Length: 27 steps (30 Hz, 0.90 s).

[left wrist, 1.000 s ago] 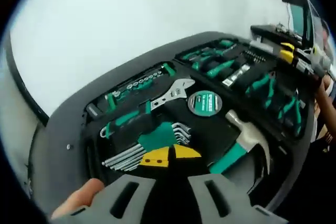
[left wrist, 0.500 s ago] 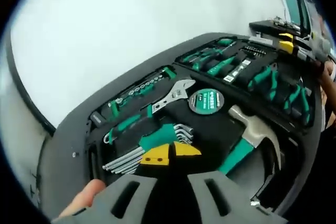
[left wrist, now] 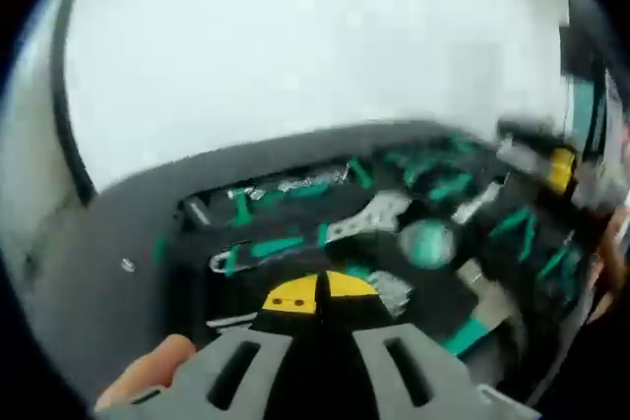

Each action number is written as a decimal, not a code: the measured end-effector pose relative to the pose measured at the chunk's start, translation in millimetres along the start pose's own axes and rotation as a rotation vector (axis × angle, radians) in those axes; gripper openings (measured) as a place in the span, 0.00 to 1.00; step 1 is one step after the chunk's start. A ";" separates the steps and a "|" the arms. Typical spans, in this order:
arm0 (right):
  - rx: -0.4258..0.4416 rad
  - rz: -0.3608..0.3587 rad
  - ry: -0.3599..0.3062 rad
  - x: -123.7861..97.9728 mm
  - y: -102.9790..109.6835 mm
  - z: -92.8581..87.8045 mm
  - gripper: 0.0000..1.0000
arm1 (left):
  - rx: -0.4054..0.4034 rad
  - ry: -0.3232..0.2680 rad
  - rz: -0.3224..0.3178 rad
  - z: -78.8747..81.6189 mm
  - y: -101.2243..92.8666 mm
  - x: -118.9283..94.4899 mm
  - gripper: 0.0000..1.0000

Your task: Pick up the tools and put them into their designated positions in the toolbox.

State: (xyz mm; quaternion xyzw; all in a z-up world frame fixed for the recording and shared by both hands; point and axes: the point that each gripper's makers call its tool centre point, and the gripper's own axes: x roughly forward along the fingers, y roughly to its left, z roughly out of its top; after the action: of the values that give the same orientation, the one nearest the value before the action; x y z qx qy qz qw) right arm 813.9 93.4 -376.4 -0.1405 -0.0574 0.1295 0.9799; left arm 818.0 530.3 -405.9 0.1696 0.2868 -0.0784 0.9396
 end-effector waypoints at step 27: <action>-0.003 -0.009 0.002 -3.4 -1.9 0.5 0.26 | -0.135 -0.165 0.051 -9.8 -2.6 0.9 0.00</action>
State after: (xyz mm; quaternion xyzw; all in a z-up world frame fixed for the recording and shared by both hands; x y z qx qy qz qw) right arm 811.0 90.8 -375.6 -0.1417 -0.0571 0.1248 0.9803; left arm 813.1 531.3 -414.8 0.1063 0.2088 -0.0488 0.9709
